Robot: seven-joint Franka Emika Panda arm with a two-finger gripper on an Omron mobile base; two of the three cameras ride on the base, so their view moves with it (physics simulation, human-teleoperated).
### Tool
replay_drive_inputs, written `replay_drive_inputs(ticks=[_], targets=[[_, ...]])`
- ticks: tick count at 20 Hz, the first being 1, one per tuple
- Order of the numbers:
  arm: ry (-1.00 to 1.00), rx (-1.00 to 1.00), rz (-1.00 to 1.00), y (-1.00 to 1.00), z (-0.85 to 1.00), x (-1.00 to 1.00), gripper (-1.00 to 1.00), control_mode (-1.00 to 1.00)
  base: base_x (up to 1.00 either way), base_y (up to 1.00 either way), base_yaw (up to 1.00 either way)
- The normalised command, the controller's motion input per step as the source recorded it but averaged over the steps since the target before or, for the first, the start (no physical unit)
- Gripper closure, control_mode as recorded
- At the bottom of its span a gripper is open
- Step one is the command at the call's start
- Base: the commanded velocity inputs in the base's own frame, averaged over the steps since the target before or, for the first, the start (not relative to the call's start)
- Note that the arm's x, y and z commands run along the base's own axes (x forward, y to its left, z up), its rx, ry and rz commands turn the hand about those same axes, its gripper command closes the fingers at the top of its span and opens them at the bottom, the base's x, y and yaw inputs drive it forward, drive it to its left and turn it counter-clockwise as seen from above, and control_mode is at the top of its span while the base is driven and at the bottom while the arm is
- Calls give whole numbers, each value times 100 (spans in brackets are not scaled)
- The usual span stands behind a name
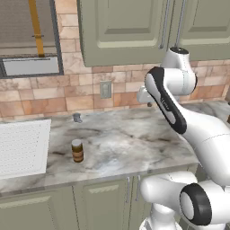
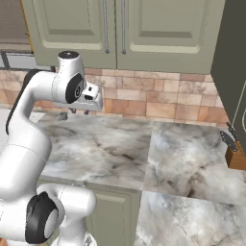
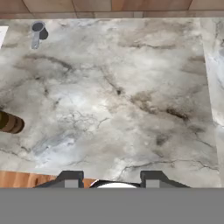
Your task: Open the cabinet. Pick the bar soap and place it next to the sink. Then close the cabinet.
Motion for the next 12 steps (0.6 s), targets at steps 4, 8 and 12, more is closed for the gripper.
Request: replay_drive_inputs(ticks=[4, 8, 12], targets=[[-8, 0, 0, 0, 0, -13, -100, -100, 0, 0, 0], [-36, 0, -9, 0, 3, -17, -100, -100, 0, 0, 0], [-29, 0, -18, 0, 24, -8, -100, -100, 0, 0, 0]])
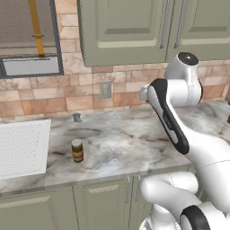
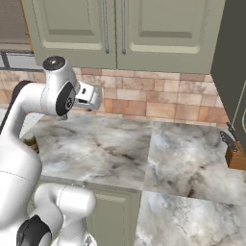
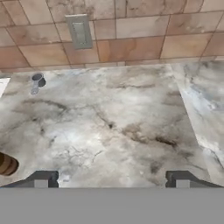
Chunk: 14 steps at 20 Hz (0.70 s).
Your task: Open the cabinet. Pick the bar soap and place it next to the sink. Then close the cabinet.
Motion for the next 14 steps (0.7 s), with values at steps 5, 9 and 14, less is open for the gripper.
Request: replay_drive_inputs(ticks=[5, 9, 14], targets=[[-24, 1, -11, -4, 32, -9, -100, -100, 0, 0, 0], [-12, 6, -6, -10, 38, -5, -100, -100, 0, 0, 0], [-1, 9, -2, -16, 45, -2, -100, -100, 0, 0, 0]])
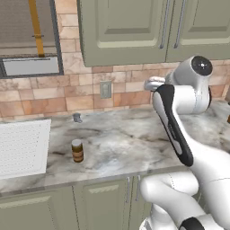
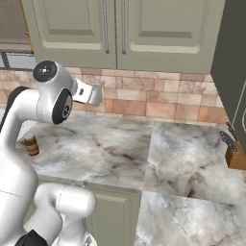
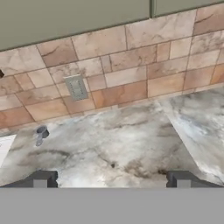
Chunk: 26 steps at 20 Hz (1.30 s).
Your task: Open the cabinet. Pick the bar soap and place it next to the sink. Then close the cabinet.
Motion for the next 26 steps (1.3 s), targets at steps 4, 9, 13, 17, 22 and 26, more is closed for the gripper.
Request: replay_drive_inputs(ticks=[4, 9, 13, 17, 22, 26], targets=[[-2, 3, -2, -17, 44, 0, -100, -100, 0, 0, 0], [-3, 0, -4, -12, 41, 0, -100, -100, 0, 0, 0], [-9, 0, -2, -10, 38, 0, -100, -100, 0, 0, 0], [-5, 0, 0, -9, 37, 0, -100, -100, 0, 0, 0], [-9, -1, 0, -4, 29, -2, -100, -100, 0, 0, 0], [-3, -2, 0, -1, 21, -1, -100, -100, 0, 0, 0]])
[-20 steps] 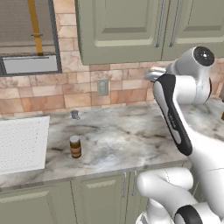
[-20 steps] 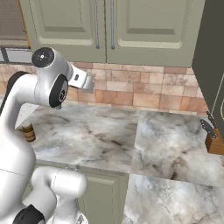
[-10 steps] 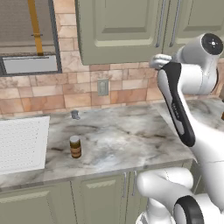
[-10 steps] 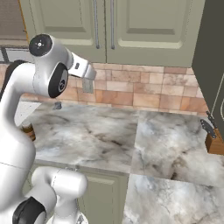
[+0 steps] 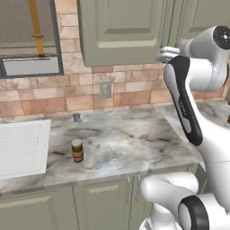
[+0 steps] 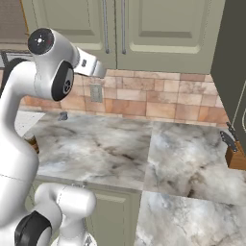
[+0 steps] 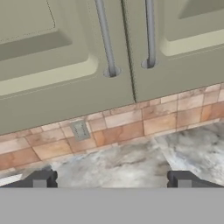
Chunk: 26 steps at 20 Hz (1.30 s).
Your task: Open the cabinet. Pick the bar soap and place it next to the sink. Then close the cabinet.
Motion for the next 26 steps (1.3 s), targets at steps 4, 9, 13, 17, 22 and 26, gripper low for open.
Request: replay_drive_inputs(ticks=[4, 9, 13, 17, 22, 26], targets=[[-2, 0, 0, -2, 21, -6, -100, -100, 0, 0, 0], [0, 0, 0, -1, 19, -5, -100, -100, 0, 0, 0], [0, 0, 0, -7, 17, -6, -100, -100, 0, 0, 0], [0, 0, 0, -7, 24, -7, -100, -100, 0, 0, 0], [0, -1, 0, -1, 25, -7, -100, -100, 0, 0, 0], [0, -2, 0, -2, 25, -9, -100, -100, 0, 0, 0]])
